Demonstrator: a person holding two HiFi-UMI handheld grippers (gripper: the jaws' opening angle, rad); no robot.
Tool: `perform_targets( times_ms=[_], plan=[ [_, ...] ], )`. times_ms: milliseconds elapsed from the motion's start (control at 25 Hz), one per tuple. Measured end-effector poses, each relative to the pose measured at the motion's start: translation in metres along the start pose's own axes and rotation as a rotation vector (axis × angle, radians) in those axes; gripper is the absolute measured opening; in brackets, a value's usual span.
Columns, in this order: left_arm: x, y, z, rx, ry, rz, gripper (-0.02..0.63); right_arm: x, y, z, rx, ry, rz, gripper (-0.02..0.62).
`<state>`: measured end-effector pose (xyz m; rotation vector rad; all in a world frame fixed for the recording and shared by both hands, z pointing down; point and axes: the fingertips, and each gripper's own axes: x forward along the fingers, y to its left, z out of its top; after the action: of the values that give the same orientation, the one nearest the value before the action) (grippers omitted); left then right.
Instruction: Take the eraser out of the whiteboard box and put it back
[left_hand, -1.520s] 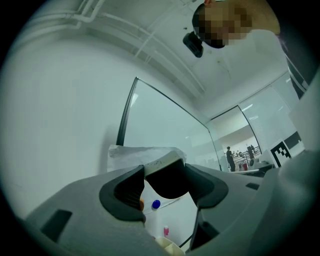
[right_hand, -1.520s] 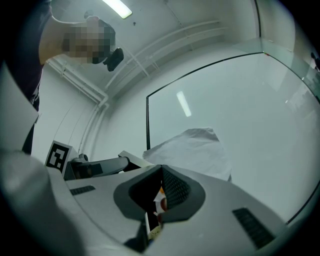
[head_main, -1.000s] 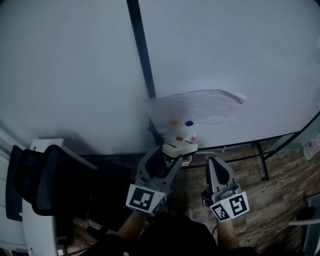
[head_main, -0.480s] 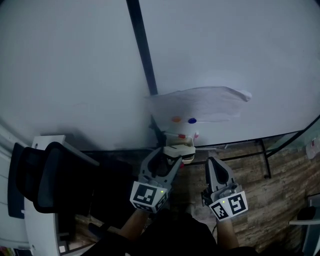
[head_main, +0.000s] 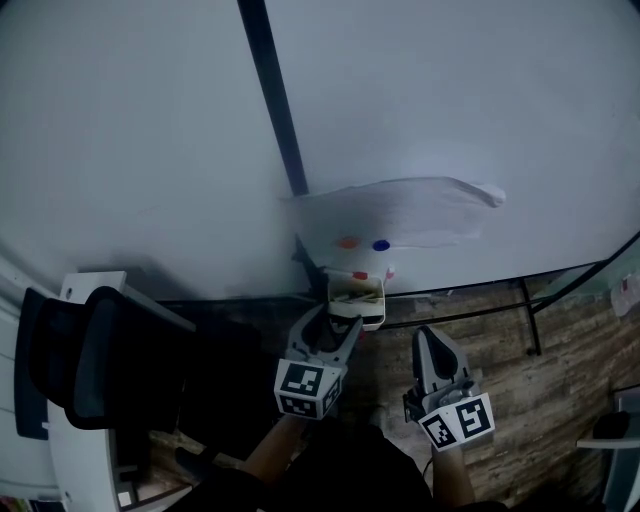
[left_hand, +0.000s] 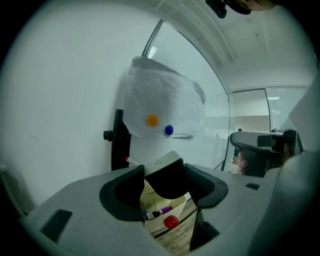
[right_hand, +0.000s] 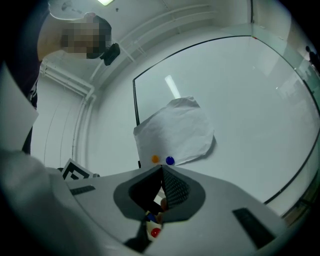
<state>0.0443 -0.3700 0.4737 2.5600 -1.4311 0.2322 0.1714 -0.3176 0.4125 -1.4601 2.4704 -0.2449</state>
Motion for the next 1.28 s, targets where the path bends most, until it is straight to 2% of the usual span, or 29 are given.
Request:
perform_targets(
  times_ms=[200, 560, 800, 1080, 1280],
  plan=[
    [0.013, 0.004, -0.02, 0.007, 0.073, 0.028, 0.249, -0.007, -0.01, -0.003, 0.001, 0.011, -0.024, 0.003],
    [0.027, 0.004, -0.039, 0.018, 0.139, 0.04, 0.25, -0.015, -0.017, -0.002, -0.004, 0.013, -0.045, 0.003],
    [0.026, 0.002, -0.033, 0.044, 0.116, 0.039, 0.252, -0.015, -0.017, -0.002, -0.005, 0.013, -0.046, 0.003],
    [0.024, 0.002, -0.028, 0.022, 0.108, 0.02, 0.252, -0.012, -0.013, -0.004, -0.004, 0.015, -0.034, 0.003],
    [0.016, -0.004, -0.001, 0.006, 0.025, -0.014, 0.249, -0.006, -0.008, 0.001, -0.008, 0.004, -0.017, 0.003]
  ],
)
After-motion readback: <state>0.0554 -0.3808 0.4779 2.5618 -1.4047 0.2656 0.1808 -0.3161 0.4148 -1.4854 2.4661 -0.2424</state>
